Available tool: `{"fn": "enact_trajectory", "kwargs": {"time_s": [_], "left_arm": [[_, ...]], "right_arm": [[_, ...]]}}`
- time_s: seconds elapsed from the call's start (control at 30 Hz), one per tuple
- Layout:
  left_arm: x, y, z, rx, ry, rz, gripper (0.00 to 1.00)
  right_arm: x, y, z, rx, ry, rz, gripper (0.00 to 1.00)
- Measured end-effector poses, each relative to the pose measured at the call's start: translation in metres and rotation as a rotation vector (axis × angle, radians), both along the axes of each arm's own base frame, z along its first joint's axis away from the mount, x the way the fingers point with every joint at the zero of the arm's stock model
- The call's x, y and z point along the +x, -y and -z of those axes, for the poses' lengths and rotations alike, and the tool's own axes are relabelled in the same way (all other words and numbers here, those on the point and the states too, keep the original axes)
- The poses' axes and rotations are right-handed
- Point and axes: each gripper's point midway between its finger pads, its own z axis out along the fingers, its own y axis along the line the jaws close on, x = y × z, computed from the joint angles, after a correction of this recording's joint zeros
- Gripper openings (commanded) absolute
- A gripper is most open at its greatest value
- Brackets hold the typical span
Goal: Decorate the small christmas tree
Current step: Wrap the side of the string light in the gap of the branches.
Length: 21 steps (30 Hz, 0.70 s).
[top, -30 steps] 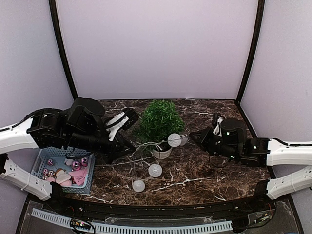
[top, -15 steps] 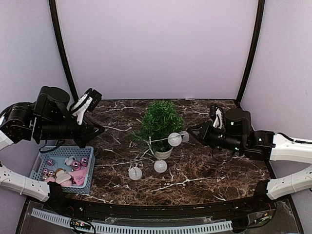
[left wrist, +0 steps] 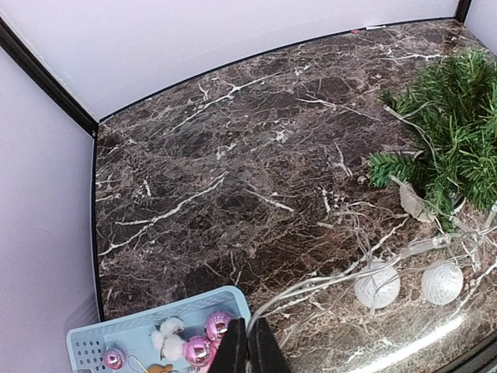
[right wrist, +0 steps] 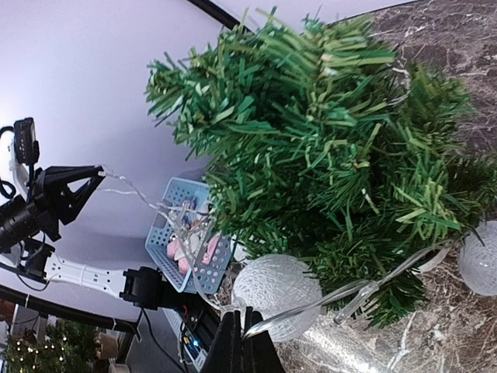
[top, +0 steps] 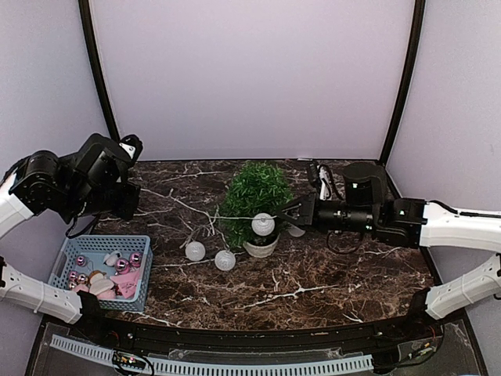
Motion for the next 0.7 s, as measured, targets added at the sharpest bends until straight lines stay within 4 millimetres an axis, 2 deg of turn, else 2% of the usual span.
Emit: {"fn": "enact_trajectory", "kwargs": {"time_s": [0.17,0.27,0.37,0.57,0.6,0.67,0.7], "left_arm": [[0.002,-0.002,-0.005,-0.023,0.029,-0.014,0.0],[0.001,-0.004,-0.002,-0.034,0.035,-0.025,0.0],[-0.001,-0.009,0.012,-0.029,0.015,-0.056,0.0],[-0.005,-0.015,0.059,0.0,-0.07,-0.131,0.0],[-0.006,-0.016,0.065,0.004,-0.082,-0.14,0.01],[-0.008,-0.016,0.08,0.016,-0.112,-0.156,0.12],[-0.009,-0.015,0.086,0.022,-0.127,-0.157,0.25]], "right_arm": [[-0.015,-0.011,0.008,-0.023,-0.003,-0.067,0.0],[-0.019,-0.015,0.01,-0.032,0.002,-0.087,0.0],[-0.022,-0.019,0.017,-0.049,-0.004,-0.098,0.0],[-0.021,-0.027,0.041,-0.103,-0.034,-0.108,0.0],[-0.021,-0.028,0.045,-0.112,-0.039,-0.108,0.0],[-0.02,-0.03,0.052,-0.123,-0.047,-0.109,0.0],[-0.02,-0.031,0.053,-0.124,-0.047,-0.11,0.0]]}}
